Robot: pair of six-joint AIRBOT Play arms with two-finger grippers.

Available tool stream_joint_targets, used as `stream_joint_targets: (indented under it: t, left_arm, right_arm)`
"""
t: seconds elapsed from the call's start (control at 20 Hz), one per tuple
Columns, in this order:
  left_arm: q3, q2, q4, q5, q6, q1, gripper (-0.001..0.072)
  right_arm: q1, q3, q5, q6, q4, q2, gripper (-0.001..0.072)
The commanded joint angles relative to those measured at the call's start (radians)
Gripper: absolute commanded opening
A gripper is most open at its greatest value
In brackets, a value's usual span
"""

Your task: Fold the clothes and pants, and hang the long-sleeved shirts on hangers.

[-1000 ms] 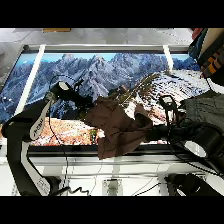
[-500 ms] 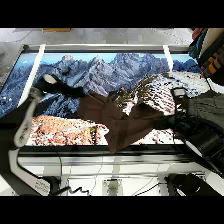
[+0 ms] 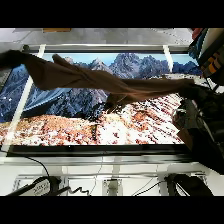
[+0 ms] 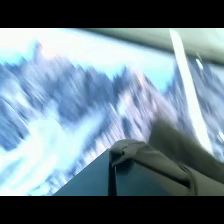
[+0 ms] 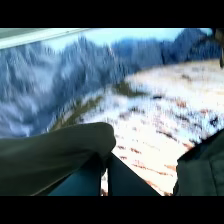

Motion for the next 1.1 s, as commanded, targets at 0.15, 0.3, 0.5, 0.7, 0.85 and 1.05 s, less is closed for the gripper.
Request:
stream_joint_targets:
  t: [0.15,0.3,0.5,0.7,0.85,1.05]
  left_arm:
    - [0.000,0.126,0.002,0.013,0.018,0.131,0.0010]
    - [0.000,0.138,0.002,0.007,0.018,0.136,0.0010]
    - [0.000,0.162,0.002,0.003,0.018,0.137,0.0010]
    - [0.000,0.176,0.002,-0.045,0.019,0.137,0.0010]
    - [0.000,0.176,0.003,-0.094,0.019,0.137,0.0010]
    - [0.000,0.183,0.084,-0.211,0.019,0.137,0.0010]
  right_arm:
    - [-0.182,0.002,-0.151,0.098,0.043,0.000,0.0016]
    - [-0.183,0.019,-0.153,0.097,0.067,0.001,0.0016]
    - [-0.183,0.085,-0.153,0.088,0.100,0.002,0.0017]
    - [-0.183,0.113,-0.146,-0.221,0.408,0.001,0.0016]
    - [-0.183,0.113,-0.012,-0.562,0.739,0.000,0.0016]
    - [-0.183,0.115,0.303,-0.874,1.039,0.001,0.0016]
